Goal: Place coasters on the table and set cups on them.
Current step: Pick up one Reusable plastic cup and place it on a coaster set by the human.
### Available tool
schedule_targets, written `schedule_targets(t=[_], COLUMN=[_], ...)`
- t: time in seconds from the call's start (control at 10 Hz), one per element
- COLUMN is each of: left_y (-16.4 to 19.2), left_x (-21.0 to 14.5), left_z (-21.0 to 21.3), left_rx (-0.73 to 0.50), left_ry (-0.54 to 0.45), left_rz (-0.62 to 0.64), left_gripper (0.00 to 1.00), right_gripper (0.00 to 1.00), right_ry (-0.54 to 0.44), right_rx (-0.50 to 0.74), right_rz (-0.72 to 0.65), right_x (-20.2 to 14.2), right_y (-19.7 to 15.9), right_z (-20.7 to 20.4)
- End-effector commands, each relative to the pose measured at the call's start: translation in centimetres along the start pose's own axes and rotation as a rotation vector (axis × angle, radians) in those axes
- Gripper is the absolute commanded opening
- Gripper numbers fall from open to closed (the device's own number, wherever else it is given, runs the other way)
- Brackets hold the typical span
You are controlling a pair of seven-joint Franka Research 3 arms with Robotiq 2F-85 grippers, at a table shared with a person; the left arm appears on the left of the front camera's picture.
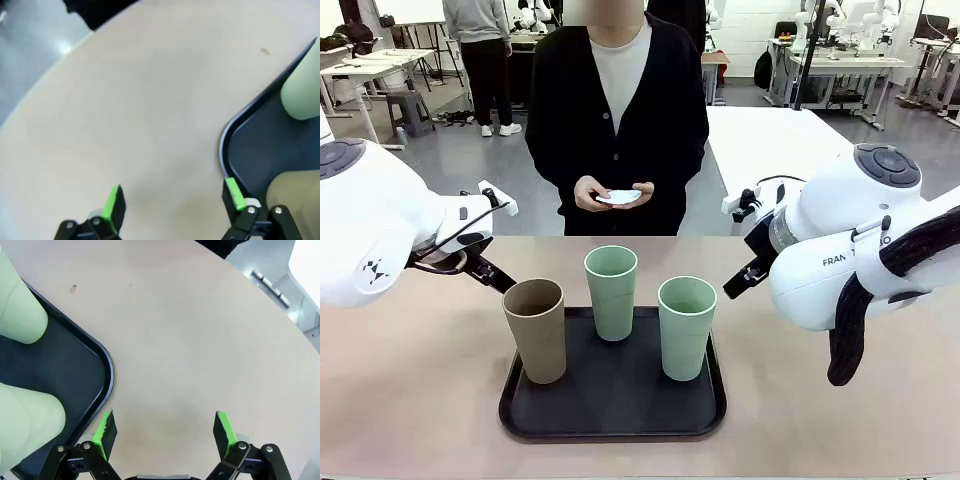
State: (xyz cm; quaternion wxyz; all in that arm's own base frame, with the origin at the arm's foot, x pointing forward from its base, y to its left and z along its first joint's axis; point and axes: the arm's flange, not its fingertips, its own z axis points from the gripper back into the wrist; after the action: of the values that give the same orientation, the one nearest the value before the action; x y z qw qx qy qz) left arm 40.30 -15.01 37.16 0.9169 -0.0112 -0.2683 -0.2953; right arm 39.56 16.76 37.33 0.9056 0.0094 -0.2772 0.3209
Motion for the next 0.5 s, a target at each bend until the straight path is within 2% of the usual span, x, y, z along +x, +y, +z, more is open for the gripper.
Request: schedule_targets(t=[0.0, 0.4], left_y=[0.00, 0.00], left_x=[0.00, 0.00], left_z=[0.00, 0.00], left_rx=[0.000, 0.000], left_ry=[0.000, 0.000], left_rz=[0.000, 0.000], left_gripper=[1.00, 1.00], right_gripper=[1.00, 1.00], right_ry=[0.000, 0.000], right_rx=[0.000, 0.000], right_rz=[0.000, 0.000], right_x=[0.00, 0.00], right_y=[0.00, 0.00], right_z=[0.00, 0.00])
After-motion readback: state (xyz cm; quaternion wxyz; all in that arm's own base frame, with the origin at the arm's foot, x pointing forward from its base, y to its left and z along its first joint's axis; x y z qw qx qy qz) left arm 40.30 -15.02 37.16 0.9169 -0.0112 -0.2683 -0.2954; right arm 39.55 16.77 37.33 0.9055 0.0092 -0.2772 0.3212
